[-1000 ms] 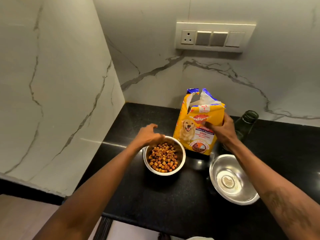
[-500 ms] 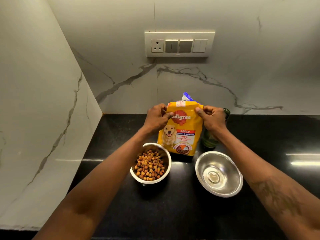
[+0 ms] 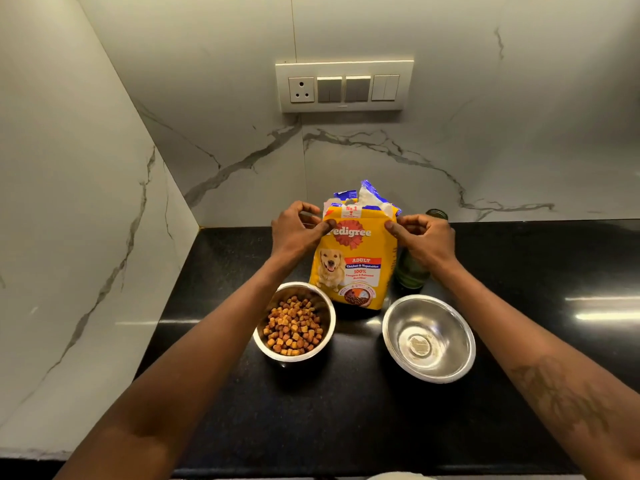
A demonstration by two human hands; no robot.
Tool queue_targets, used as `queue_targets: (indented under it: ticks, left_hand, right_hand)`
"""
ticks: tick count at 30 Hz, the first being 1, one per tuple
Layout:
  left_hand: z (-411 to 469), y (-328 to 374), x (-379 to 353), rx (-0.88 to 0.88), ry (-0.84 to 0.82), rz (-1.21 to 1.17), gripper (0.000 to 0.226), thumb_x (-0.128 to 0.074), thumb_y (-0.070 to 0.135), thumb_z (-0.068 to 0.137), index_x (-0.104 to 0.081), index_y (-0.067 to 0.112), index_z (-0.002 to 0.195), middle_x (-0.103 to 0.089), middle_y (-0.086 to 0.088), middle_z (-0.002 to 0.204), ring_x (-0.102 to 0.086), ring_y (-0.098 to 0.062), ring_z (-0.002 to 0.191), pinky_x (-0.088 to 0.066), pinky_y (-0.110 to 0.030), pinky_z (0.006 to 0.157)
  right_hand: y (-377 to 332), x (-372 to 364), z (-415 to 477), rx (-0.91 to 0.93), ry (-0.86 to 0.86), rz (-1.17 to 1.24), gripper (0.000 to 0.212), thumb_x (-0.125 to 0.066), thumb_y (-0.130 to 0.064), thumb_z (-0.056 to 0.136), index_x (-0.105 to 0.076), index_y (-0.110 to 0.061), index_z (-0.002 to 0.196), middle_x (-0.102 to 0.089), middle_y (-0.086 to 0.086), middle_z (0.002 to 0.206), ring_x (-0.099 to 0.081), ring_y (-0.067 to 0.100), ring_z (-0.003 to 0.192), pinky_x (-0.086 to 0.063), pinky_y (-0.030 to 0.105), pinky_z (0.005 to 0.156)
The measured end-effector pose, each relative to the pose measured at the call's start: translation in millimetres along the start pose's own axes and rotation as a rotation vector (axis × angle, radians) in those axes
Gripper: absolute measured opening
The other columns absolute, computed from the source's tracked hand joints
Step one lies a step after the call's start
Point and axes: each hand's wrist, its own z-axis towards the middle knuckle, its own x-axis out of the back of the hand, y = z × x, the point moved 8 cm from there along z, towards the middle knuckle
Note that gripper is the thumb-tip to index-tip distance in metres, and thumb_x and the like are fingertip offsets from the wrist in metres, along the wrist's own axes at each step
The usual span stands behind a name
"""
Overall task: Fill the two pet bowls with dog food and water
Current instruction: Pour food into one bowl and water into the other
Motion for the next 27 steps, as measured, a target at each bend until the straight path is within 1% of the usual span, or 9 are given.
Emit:
queue_targets:
  ticks: [1, 5, 8, 11, 14, 17, 20, 23, 27]
  left_hand:
    - [-6, 1, 4, -0.021, 0.051, 0.013, 0.042, -0.087, 0.040, 0.081, -0.065, 0.014, 0.105, -0.070, 0.002, 0.094, -0.065, -0.003, 0.077, -0.054, -0.015, 0.066]
    - [-31, 4, 11, -0.031, 0.230, 0.054, 0.038, -0.086, 0.045, 0.081, -0.061, 0.017, 0.085, -0.063, 0.004, 0.075, -0.060, -0.009, 0.065, -0.053, -0.024, 0.061]
    - [-62, -2, -10, 0.022, 0.191, 0.043, 0.036, -0.080, 0.044, 0.087, -0.062, 0.014, 0.076, -0.065, 0.002, 0.069, -0.064, -0.012, 0.061, -0.056, -0.032, 0.060]
    - [-105, -21, -61, 0.216, -0.058, 0.061, 0.040, -0.078, 0.051, 0.086, -0.067, 0.015, 0.075, -0.075, -0.001, 0.073, -0.075, -0.017, 0.065, -0.066, -0.041, 0.067]
    - [-139, -33, -109, 0.462, -0.299, 0.047, 0.039, -0.075, 0.059, 0.086, -0.070, 0.021, 0.080, -0.078, -0.009, 0.078, -0.078, -0.024, 0.064, -0.067, -0.043, 0.060]
    - [-150, -27, -137, 0.504, -0.415, 0.031, 0.036, -0.071, 0.057, 0.090, -0.070, 0.021, 0.091, -0.078, -0.012, 0.087, -0.079, -0.023, 0.067, -0.067, -0.039, 0.059]
    - [-155, -25, -153, 0.525, -0.444, 0.031, 0.050, -0.070, 0.059, 0.090, -0.072, 0.012, 0.108, -0.079, -0.011, 0.085, -0.078, -0.020, 0.062, -0.066, -0.041, 0.057]
    - [-161, -23, -165, 0.568, -0.523, 0.067, 0.053, -0.068, 0.058, 0.091, -0.067, 0.011, 0.116, -0.078, -0.017, 0.086, -0.079, -0.027, 0.066, -0.067, -0.042, 0.059]
    - [-172, -18, -180, 0.644, -0.558, 0.065, 0.032, -0.064, 0.024, 0.097, -0.062, 0.006, 0.123, -0.071, -0.023, 0.107, -0.079, -0.037, 0.074, -0.066, -0.050, 0.063]
  right_hand:
    - [-2, 11, -5, 0.049, 0.067, -0.029, 0.036, -0.085, -0.038, 0.081, -0.078, -0.009, 0.101, -0.075, 0.001, 0.089, -0.071, 0.009, 0.077, -0.057, 0.013, 0.069]
    - [3, 59, -21, 0.137, 0.354, -0.070, 0.028, -0.083, -0.039, 0.083, -0.077, -0.011, 0.083, -0.071, -0.002, 0.071, -0.065, 0.007, 0.062, -0.059, 0.028, 0.066]
    - [15, 82, -20, 0.123, 0.448, -0.053, 0.033, -0.086, -0.039, 0.079, -0.073, -0.011, 0.090, -0.070, 0.001, 0.075, -0.065, 0.013, 0.065, -0.060, 0.036, 0.069]
    - [41, 80, -5, 0.023, 0.308, -0.064, 0.065, -0.090, -0.047, 0.072, -0.063, -0.013, 0.121, -0.069, 0.007, 0.109, -0.066, 0.018, 0.093, -0.061, 0.039, 0.081]
    - [59, 62, 8, -0.041, 0.064, -0.138, 0.098, -0.087, -0.056, 0.070, -0.040, -0.017, 0.147, -0.053, 0.011, 0.144, -0.056, 0.024, 0.125, -0.052, 0.044, 0.102]
    - [63, 48, 18, -0.048, -0.069, -0.155, 0.112, -0.084, -0.059, 0.072, -0.023, -0.019, 0.158, -0.040, 0.014, 0.159, -0.044, 0.030, 0.142, -0.040, 0.046, 0.115]
    - [62, 34, 23, -0.020, -0.169, -0.157, 0.108, -0.082, -0.057, 0.077, -0.022, -0.021, 0.159, -0.039, 0.014, 0.160, -0.041, 0.033, 0.145, -0.035, 0.047, 0.118]
    - [61, 27, 24, 0.026, -0.201, -0.151, 0.083, -0.081, -0.046, 0.083, -0.041, -0.013, 0.149, -0.056, 0.016, 0.144, -0.051, 0.035, 0.135, -0.039, 0.037, 0.108]
    - [63, 37, 22, 0.073, -0.167, -0.129, 0.066, -0.084, -0.041, 0.081, -0.055, -0.008, 0.130, -0.066, 0.014, 0.125, -0.061, 0.032, 0.120, -0.047, 0.036, 0.099]
